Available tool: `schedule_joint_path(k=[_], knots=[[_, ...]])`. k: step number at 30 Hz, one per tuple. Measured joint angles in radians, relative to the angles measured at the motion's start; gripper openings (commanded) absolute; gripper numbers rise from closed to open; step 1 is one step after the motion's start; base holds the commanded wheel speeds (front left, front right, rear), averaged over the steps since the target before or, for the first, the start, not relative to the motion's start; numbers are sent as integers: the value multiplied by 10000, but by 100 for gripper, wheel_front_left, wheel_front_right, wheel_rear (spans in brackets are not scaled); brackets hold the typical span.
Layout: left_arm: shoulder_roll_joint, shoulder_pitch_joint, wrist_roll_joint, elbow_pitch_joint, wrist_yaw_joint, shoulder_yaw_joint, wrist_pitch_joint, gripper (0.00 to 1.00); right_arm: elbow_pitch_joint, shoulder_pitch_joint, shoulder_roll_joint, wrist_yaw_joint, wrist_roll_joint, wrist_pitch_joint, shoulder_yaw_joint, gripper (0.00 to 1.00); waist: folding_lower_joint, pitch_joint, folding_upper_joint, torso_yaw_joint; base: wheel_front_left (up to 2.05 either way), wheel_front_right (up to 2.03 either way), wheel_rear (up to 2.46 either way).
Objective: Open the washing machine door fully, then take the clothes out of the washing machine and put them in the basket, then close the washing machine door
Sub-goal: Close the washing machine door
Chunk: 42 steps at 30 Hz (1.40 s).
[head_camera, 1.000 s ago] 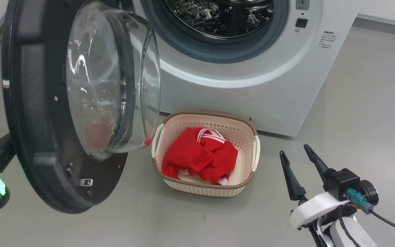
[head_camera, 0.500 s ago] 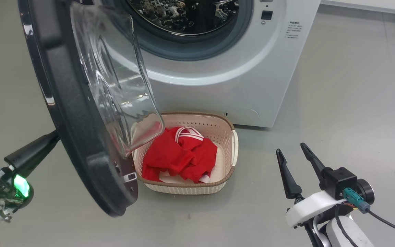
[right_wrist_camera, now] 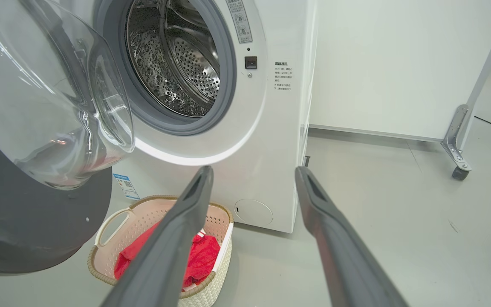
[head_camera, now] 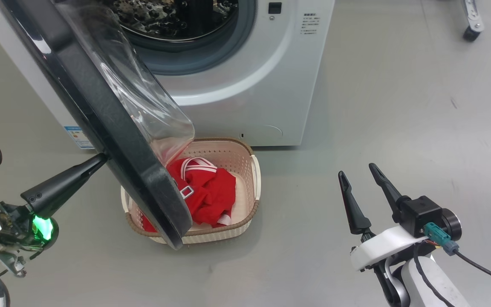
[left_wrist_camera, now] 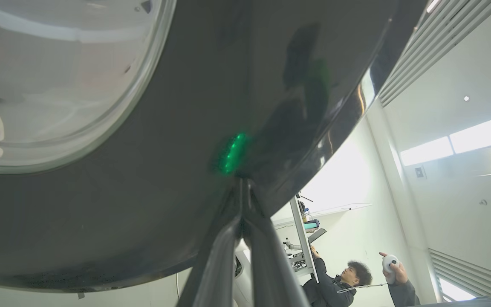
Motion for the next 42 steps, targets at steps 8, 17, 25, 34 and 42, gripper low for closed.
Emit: schedule_joint_path(k=[8, 17, 25, 34, 42], knots=[[-58, -3, -48, -295, 232, -38, -19, 0, -63, -171, 27, 0, 77, 0, 102, 100, 0, 191, 0, -915, 0, 0, 0], [-182, -130, -48, -345, 679, -222, -146, 0, -184, -242, 38, -4, 81, -2, 142, 100, 0, 428, 0, -1978, 0, 0, 0], [-176, -923, 88, -284, 1189, -380, -330, 0, -297, -443, 56, -12, 173, -2, 188, 100, 0, 753, 0, -2840, 0, 0, 0], [-52, -1881, 244, 138, 1691, -364, -752, 0, -357, -560, 88, -12, 284, -2, 268, 100, 0, 1239, 0, -3647, 0, 0, 0], [19, -2619, 602, 805, 1894, -25, -1335, 0, -454, -668, 109, -10, 460, -2, 330, 100, 0, 1656, 0, -4249, 0, 0, 0]])
